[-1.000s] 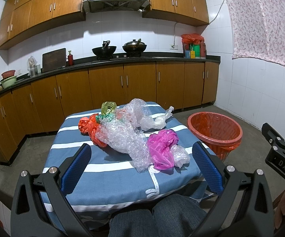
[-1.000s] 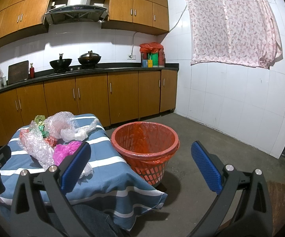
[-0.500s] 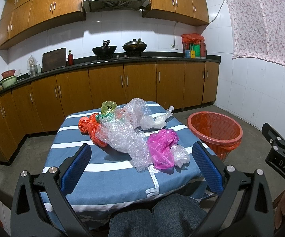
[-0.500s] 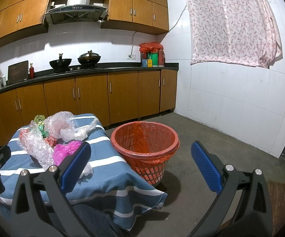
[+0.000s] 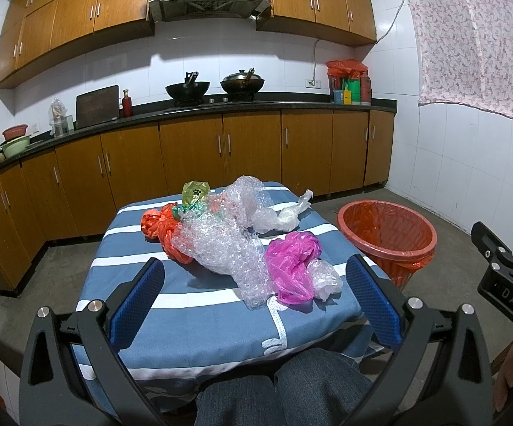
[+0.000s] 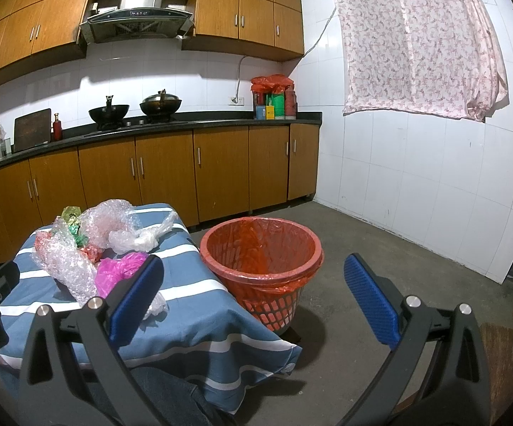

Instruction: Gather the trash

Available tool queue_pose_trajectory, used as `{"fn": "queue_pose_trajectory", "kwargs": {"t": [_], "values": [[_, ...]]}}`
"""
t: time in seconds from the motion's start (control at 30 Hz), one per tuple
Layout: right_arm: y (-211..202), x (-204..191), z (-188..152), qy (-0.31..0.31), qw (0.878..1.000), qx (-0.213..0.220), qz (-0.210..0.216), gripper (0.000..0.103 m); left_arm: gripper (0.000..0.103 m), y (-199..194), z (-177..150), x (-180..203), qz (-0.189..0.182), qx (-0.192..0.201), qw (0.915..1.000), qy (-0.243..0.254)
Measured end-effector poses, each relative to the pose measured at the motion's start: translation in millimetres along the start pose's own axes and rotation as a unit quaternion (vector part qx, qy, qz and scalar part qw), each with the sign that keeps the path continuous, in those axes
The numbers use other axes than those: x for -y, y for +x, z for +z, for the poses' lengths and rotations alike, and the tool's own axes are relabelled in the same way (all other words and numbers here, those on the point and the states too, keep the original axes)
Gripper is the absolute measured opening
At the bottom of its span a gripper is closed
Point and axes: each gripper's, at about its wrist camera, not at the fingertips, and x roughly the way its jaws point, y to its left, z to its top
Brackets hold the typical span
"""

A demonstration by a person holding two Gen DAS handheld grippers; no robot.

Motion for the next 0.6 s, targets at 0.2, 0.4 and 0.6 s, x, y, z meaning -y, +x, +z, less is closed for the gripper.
{"fn": "queue_pose_trajectory", "kwargs": {"t": [0.2,0.4,0.6], "values": [[1,1,1,0.0,1.0,0.0,0.0,0.099,0.101,0,0,0,0.0,0.0,1.0,0.0],[0,2,2,0.002,1.0,-0.004,0.003,0.099,0.101,0,0,0,0.004,0.001,1.0,0.001],[9,-2,-5,0.007,1.0,-0.015,0.017,0.099,0.101,3,0,-1,0.008,-0.001,1.0,-0.002]]}}
